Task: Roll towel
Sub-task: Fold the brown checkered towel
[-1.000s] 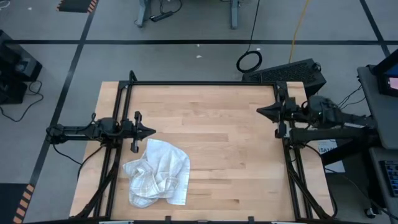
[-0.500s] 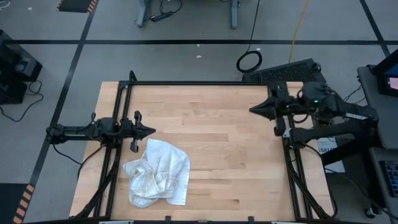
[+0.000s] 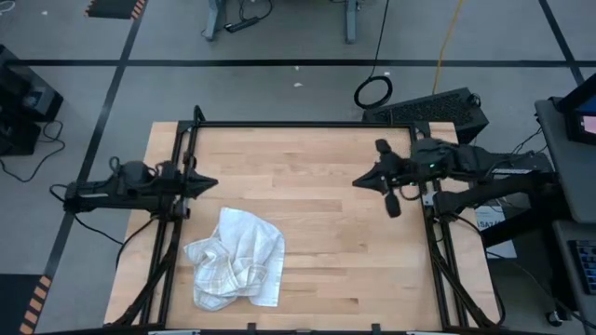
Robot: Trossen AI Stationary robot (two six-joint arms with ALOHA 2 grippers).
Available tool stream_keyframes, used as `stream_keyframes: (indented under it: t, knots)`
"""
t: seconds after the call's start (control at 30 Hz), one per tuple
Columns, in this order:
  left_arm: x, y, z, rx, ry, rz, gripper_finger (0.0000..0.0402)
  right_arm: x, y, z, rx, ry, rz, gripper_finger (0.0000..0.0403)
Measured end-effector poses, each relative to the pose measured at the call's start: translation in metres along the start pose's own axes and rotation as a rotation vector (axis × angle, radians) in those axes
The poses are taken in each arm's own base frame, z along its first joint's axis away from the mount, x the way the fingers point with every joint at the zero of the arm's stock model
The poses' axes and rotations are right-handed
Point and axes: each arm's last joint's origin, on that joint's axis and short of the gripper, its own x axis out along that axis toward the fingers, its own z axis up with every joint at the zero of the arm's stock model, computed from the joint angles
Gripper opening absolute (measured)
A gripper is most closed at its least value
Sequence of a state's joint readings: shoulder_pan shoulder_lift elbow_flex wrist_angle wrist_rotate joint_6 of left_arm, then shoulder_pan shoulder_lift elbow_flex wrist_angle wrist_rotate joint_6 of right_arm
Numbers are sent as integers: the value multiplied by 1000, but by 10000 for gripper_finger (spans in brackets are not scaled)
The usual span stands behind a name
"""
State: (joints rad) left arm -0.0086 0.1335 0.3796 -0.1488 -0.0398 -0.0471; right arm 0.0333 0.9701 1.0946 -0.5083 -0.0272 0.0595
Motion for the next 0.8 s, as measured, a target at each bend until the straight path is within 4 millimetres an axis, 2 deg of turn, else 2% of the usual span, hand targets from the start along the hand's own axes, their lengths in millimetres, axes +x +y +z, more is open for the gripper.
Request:
stream_keyframes:
  t: [0.2, 0.4, 0.53, 0.63, 0.8]
  knots:
    - [8, -3, 63, 3, 73, 6, 20, 36, 8, -15, 26, 94, 2, 0]
    - [26, -8, 104, 2, 137, -58, 20, 80, 17, -45, 59, 151, 33, 0]
    - [45, -12, 100, -20, 231, -194, 20, 111, 25, -65, 88, 195, 48, 0]
    - [47, -17, 86, -83, 377, -289, 20, 133, 34, -80, 106, 256, 61, 0]
    - [50, -22, 64, -123, 474, -256, 20, 167, 45, -105, 125, 324, 75, 1]
